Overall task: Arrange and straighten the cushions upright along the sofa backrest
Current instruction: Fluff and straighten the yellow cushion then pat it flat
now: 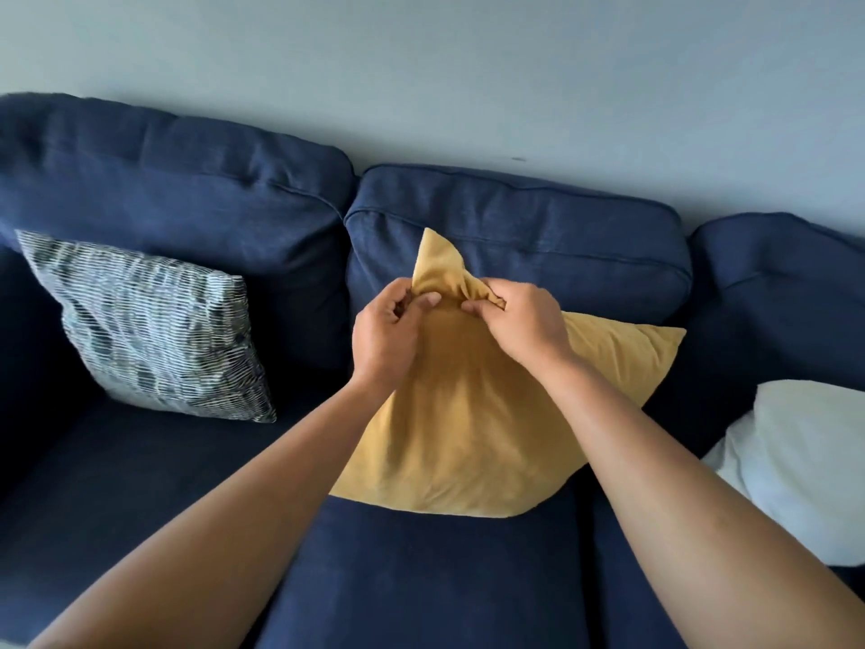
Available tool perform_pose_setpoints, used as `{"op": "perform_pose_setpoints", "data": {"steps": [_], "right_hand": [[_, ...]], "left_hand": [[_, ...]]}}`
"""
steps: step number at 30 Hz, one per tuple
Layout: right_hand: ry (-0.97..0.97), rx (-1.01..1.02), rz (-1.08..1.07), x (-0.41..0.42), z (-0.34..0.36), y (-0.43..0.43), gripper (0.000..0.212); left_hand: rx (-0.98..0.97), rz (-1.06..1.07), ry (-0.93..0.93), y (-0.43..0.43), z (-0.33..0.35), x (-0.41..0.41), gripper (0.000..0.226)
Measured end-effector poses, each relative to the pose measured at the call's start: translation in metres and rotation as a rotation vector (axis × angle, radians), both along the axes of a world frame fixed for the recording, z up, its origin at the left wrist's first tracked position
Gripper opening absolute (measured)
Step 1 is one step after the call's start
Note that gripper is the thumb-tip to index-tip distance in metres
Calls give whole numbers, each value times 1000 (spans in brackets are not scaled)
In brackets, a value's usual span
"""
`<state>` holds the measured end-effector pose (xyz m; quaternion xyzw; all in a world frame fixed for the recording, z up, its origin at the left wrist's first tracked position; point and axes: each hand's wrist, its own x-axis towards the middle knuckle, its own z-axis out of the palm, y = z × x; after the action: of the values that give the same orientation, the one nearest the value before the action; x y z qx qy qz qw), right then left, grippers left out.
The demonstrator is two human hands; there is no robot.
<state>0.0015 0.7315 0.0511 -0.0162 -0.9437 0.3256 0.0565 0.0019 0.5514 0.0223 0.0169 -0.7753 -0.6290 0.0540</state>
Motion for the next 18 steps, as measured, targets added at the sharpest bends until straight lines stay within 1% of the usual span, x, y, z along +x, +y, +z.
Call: {"op": "perform_pose_setpoints", "data": {"steps": [1, 2, 4, 6, 7, 8, 9, 10, 12, 13, 14, 15, 17, 18], "right_hand": [[14, 9, -37, 5, 0, -3, 26], [21, -4, -86, 9, 0, -3, 24], [29, -75, -195, 18, 3, 0, 17], [65, -152, -277, 25, 11, 7, 17], [97, -189, -302, 29, 16, 9, 20], [134, -230, -319, 33, 22, 10, 26], [178, -274, -327, 37, 29, 11, 30], [225, -318, -330, 41, 35, 11, 30], [311, -408, -340, 47, 48, 10, 26], [341, -460, -345, 50, 54, 10, 23], [370, -509, -345, 52, 60, 10, 20], [398, -551, -343, 53, 63, 11, 16], [455, -625, -355, 56, 67, 16, 12], [475, -659, -377, 57, 66, 19, 9]], "left_hand": [[16, 1, -17, -4, 1, 1, 11], [37, 11, -29, -11, 2, 0, 9], [49, 60, -67, -29, -3, -3, 14], [-58, 150, -107, -50, -16, -5, 20], [-155, 209, -149, -60, -26, -5, 28], [-259, 285, -228, -70, -38, -3, 42], [-339, 378, -340, -78, -49, -1, 60], [-365, 471, -465, -83, -59, 2, 76], [-282, 560, -674, -90, -72, 7, 97], [-200, 553, -728, -91, -76, 8, 102], [-96, 523, -741, -92, -79, 8, 105], [39, 492, -720, -92, -81, 6, 107], [326, 459, -606, -90, -76, -3, 107], [400, 453, -527, -88, -70, -10, 102]]}}
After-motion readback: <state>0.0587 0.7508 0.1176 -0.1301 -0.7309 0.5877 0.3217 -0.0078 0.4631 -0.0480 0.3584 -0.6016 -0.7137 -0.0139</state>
